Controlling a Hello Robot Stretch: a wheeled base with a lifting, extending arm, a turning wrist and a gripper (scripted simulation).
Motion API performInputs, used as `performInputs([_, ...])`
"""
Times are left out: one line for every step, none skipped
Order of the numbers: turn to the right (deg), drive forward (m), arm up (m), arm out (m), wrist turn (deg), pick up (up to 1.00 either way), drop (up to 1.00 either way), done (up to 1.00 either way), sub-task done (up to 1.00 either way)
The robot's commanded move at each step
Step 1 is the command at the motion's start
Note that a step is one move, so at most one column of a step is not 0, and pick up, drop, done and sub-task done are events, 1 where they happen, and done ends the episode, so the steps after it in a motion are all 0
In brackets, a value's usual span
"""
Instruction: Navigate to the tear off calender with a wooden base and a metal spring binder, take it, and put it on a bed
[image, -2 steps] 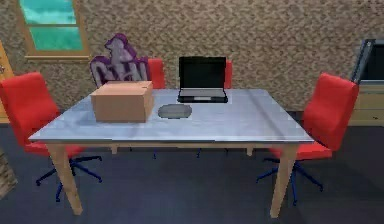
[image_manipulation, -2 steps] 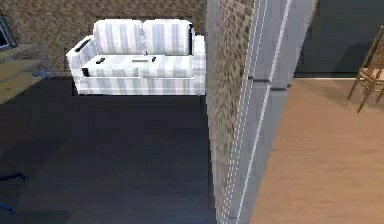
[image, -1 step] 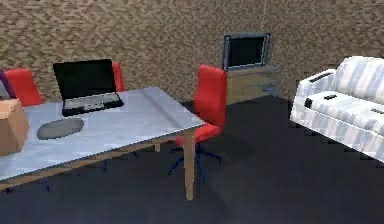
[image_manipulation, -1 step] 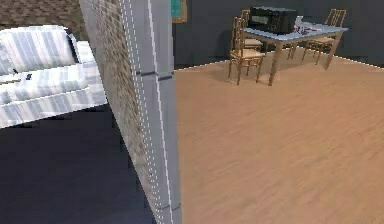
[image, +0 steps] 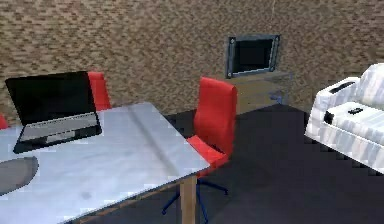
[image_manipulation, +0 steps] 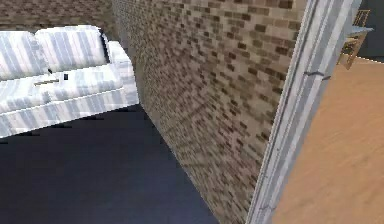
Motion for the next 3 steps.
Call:
performInputs([45.0,0.0,0.0,0.0,0.0,0.0,0.0,0.0,0.0])
performInputs([12.0,0.0,0.0,0.0,0.0,0.0,0.0,0.0,0.0])
performInputs([0.0,0.75,0.0,0.0,0.0,0.0,0.0,0.0,0.0])
